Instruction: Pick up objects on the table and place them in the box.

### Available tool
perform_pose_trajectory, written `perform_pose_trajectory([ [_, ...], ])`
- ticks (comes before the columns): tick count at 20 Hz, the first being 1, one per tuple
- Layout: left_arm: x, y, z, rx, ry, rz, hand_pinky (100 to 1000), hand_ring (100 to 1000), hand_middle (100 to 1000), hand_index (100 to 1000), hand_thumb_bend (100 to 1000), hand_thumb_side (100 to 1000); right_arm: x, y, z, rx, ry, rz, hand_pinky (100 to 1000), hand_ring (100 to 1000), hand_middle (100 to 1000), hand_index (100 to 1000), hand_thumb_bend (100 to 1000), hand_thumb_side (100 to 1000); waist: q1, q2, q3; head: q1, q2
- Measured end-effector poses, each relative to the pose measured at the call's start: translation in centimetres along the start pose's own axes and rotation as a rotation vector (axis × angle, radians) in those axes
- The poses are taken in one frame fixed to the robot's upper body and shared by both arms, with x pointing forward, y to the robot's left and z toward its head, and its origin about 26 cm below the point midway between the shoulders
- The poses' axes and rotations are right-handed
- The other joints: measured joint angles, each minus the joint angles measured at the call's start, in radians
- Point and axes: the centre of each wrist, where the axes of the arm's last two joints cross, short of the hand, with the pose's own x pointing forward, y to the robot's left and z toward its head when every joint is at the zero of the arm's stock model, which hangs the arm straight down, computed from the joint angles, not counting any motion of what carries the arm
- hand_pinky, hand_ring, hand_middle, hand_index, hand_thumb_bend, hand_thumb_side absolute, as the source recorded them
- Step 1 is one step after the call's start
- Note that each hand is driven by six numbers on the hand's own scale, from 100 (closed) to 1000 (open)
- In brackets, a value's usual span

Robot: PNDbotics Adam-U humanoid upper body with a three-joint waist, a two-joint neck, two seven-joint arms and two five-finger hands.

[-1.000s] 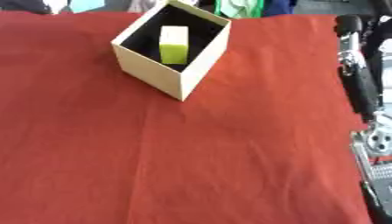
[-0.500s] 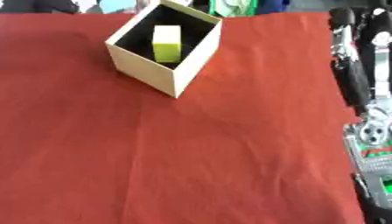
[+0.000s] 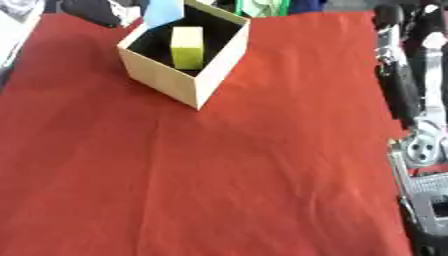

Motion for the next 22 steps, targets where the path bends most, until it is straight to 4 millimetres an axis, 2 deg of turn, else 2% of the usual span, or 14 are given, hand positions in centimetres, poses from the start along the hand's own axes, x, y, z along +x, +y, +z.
perform_pose_trajectory([
  [8, -0.4, -2.8, -1.0, -0.037, 0.033, 0.045, 560, 524, 350, 465, 100, 341, 0.2, 0.3, -0.1, -0.003, -0.002, -0.013, 796, 747, 693, 1000, 100, 837, -0.009, 0.000, -0.009, 0.010, 0.000],
  [10, -0.9, -3.8, -1.1, -0.051, 0.054, 0.050, 572, 543, 382, 500, 100, 341, 0.3, 0.3, -0.2, -0.004, -0.005, -0.017, 796, 747, 693, 1000, 100, 838, -0.011, 0.000, -0.011, 0.012, -0.001],
  [12, -1.2, -4.6, -1.2, -0.062, 0.067, 0.050, 585, 585, 454, 579, 100, 369, 0.3, 0.3, -0.2, -0.004, -0.005, -0.017, 796, 747, 693, 1000, 100, 839, -0.012, 0.001, -0.013, 0.013, -0.002],
  [15, -1.4, -5.0, -1.3, -0.073, 0.066, 0.042, 643, 699, 617, 729, 100, 435, 0.3, 0.3, -0.2, -0.004, -0.006, -0.018, 796, 747, 693, 1000, 100, 840, -0.012, 0.006, -0.014, 0.013, -0.002],
  [18, -1.5, -5.0, -1.3, -0.083, 0.057, 0.029, 681, 780, 733, 813, 100, 493, 0.3, 0.4, -0.2, -0.004, -0.006, -0.018, 796, 747, 693, 1000, 100, 840, -0.012, 0.007, -0.016, 0.013, -0.002],
  [22, -1.5, -5.1, -1.3, -0.098, 0.053, 0.004, 772, 900, 879, 922, 100, 664, 0.3, 0.4, -0.2, -0.005, -0.006, -0.019, 796, 746, 693, 1000, 100, 840, -0.009, 0.007, -0.018, 0.013, -0.002],
])
